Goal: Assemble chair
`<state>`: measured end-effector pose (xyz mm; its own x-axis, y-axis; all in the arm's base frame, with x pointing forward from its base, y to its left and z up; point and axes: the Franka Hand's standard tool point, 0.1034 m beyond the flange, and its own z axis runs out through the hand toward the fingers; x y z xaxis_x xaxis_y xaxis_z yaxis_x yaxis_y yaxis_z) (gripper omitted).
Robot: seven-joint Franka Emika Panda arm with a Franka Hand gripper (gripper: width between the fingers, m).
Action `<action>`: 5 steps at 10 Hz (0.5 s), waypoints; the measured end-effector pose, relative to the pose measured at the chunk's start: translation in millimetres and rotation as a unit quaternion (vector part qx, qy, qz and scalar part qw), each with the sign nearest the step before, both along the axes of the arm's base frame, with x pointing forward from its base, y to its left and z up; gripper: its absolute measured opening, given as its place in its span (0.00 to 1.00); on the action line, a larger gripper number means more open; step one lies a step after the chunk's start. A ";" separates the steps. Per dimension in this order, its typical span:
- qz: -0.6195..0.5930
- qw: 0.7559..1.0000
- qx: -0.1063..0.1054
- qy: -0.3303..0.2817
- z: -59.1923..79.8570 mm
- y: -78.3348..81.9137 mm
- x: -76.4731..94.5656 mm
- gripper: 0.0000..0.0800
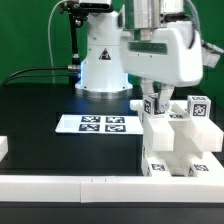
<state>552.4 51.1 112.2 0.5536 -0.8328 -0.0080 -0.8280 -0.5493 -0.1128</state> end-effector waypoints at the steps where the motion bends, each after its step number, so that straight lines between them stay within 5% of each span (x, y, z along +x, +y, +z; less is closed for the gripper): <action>1: 0.072 0.997 -0.006 -0.003 -1.2 3.1 -1.1 0.65; 2: 0.124 0.992 -0.009 -0.003 -3.5 8.8 -3.8 0.76; 5: 0.229 0.973 -0.020 -0.010 -3.3 6.8 -3.3 0.81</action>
Offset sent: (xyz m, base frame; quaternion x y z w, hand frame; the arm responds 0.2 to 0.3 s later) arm 0.0000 0.0000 0.0000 0.0000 0.0000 -0.1938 0.9810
